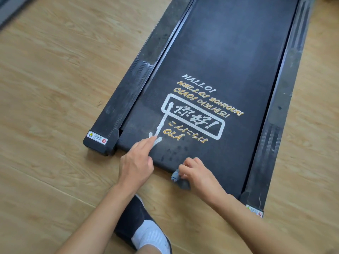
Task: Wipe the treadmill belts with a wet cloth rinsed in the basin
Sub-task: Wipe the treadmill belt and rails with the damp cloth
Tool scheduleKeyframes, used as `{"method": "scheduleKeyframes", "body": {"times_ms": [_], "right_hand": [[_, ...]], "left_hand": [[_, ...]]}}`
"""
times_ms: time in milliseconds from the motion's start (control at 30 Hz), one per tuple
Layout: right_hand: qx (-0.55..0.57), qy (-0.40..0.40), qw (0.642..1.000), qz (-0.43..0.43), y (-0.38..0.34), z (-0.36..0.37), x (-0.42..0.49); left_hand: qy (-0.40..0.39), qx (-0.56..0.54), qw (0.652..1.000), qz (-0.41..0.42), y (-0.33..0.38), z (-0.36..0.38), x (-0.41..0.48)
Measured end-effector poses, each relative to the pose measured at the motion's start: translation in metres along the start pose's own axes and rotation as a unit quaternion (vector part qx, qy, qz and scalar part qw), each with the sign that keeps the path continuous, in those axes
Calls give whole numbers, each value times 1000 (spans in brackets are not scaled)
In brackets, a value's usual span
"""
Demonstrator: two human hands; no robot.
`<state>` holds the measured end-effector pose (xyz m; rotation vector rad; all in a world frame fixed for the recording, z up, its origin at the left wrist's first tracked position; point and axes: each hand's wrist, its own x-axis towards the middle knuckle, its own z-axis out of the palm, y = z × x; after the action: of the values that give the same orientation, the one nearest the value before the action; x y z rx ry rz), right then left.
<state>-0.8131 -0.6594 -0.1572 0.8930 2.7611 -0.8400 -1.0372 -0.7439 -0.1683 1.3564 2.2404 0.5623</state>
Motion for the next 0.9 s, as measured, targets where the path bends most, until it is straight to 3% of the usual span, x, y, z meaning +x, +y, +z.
{"method": "scheduleKeyframes", "body": {"times_ms": [67,167,333,400,467,567,800,900], "right_hand": [[-12,36,999,11,23,-18,24],[9,132,985,107,63,-47,75],[11,168,972,165,56,-56,100],[16,156,981,111,24,-31,72],[11,87,994,66,-11,1,36],[-14,32,999,31,-9,0,32],[-31,148,971,187,62,-73,154],[-12,143,978,152,29,-53,136]], "left_hand": [[-6,-6,1000,1,-2,0,0],[-9,-17,1000,-5,-3,3,-2],[1,-36,999,-9,-6,8,-3],[2,-39,999,-10,-7,8,-3],[2,-42,999,-5,-10,7,-1],[-2,-46,999,2,-12,6,-1],[-18,-45,999,9,-13,2,-2],[-8,-55,998,4,-13,3,-4]]}}
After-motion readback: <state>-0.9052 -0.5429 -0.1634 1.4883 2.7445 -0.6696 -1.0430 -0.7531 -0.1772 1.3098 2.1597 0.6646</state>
